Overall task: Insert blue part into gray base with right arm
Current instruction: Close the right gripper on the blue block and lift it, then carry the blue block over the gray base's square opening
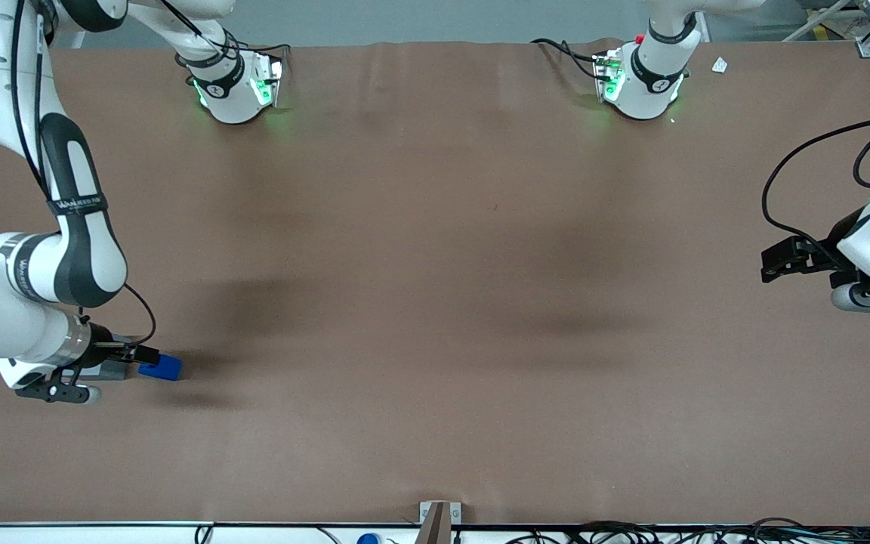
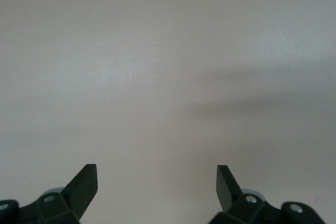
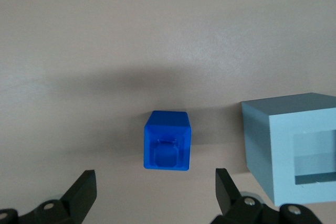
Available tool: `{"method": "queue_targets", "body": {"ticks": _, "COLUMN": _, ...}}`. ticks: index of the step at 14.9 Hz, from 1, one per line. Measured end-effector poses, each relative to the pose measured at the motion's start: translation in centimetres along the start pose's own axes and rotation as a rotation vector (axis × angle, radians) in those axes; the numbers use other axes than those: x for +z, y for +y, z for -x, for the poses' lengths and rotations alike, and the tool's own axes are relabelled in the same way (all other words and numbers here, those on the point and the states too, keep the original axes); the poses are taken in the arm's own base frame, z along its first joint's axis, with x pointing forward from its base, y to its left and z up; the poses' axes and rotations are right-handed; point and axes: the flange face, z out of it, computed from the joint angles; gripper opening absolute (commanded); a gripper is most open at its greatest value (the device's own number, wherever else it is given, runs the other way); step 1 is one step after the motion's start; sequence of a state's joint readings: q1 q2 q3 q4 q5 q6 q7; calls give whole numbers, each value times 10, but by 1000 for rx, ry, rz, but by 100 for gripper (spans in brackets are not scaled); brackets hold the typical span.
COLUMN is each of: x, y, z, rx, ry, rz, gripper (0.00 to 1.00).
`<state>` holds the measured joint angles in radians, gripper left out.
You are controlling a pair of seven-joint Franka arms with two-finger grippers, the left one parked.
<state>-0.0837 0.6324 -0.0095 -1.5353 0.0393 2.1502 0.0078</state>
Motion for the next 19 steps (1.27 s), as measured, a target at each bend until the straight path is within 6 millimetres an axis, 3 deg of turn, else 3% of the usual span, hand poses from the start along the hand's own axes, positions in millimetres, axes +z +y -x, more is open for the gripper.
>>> {"method": "queue_targets", "body": {"ticks": 3, "x": 19, "y": 1, "z": 0, "rx": 2, "ry": -17, "rz": 1, "gripper": 100}}
{"method": "queue_targets", "body": {"ticks": 9, "x": 51, "y": 6, "z": -3, "rx": 43, "ry": -8, "rz": 4, "gripper": 83}}
{"method": "queue_targets", "body": {"ticks": 12, "x": 57, "y": 5, "z": -3, "rx": 53, "ry": -14, "rz": 4, "gripper": 57}}
{"method": "queue_targets", "body": {"ticks": 16, "x": 59, "y": 5, "z": -4, "rx": 68, "ry": -16, "rz": 2, "gripper": 4}}
{"method": "queue_targets", "body": {"ticks": 19, "x": 50, "y": 9, "z": -6, "rx": 108, "ry": -33, "rz": -16, "gripper": 1}}
